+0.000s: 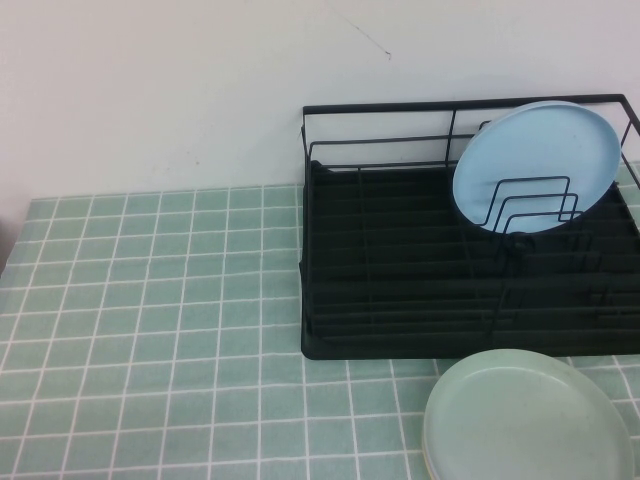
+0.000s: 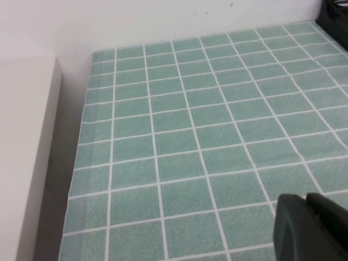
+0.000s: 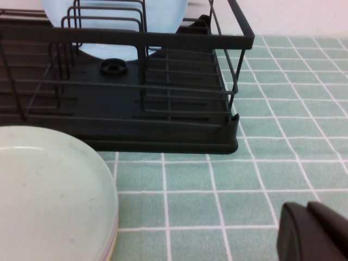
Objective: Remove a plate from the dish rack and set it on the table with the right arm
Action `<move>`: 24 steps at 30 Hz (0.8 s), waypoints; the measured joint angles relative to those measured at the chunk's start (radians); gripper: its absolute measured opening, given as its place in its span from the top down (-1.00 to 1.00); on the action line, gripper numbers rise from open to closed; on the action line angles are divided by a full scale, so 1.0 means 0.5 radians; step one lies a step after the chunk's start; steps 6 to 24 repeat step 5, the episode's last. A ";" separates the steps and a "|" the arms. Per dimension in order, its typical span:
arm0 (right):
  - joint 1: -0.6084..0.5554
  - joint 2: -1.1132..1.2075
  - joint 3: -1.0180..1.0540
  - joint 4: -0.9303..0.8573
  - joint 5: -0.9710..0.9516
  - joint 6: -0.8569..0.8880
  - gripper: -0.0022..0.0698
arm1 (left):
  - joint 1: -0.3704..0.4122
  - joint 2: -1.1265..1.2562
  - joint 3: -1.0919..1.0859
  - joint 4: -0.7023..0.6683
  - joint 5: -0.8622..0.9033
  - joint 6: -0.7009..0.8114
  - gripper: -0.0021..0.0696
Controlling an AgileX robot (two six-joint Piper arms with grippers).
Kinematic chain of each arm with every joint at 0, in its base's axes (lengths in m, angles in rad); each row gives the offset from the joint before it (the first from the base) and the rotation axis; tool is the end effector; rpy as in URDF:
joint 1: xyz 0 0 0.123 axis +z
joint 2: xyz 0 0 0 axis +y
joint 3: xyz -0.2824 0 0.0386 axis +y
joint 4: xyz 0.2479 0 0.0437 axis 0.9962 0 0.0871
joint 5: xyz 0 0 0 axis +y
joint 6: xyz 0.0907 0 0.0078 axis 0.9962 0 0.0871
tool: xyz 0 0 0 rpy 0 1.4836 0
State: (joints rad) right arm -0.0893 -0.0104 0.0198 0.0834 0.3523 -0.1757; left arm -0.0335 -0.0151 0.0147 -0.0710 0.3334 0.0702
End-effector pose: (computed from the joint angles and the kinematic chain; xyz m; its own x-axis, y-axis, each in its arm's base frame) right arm 0.0531 -0.0021 0.1753 -0.2736 -0.0731 -0.9591 0.0351 0.9957 -0.0859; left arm 0.0531 -0.0039 0.1789 -0.2423 0.0112 -0.9701 0.0567 0.9984 -0.0026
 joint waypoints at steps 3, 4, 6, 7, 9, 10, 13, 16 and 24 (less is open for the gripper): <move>0.000 0.000 0.000 0.000 0.000 -0.001 0.94 | 0.000 0.000 0.000 0.000 0.000 0.000 0.95; 0.000 0.000 0.000 0.000 0.000 -0.005 0.94 | 0.000 0.000 0.000 0.000 0.000 0.000 0.95; 0.000 0.000 0.000 0.000 0.000 -0.005 0.94 | 0.000 0.000 0.000 0.000 0.000 0.000 0.95; 0.000 0.000 0.000 0.000 0.000 -0.005 0.94 | 0.000 0.000 0.000 0.000 0.000 0.000 0.95; 0.000 0.000 0.000 0.000 0.000 -0.005 0.94 | 0.000 0.000 0.000 0.000 0.000 0.000 0.95; 0.000 0.000 0.000 0.000 0.000 -0.005 0.94 | 0.000 0.000 0.000 0.000 0.000 0.000 0.95; 0.000 0.000 0.000 0.000 0.000 -0.005 0.94 | 0.000 0.000 0.000 0.000 0.000 0.000 0.95; 0.000 0.000 0.000 0.000 0.000 -0.005 0.94 | 0.000 0.000 0.000 0.000 0.000 0.000 0.95; 0.000 0.000 0.000 0.000 0.000 -0.005 0.94 | 0.000 0.000 0.000 0.000 0.000 0.000 0.95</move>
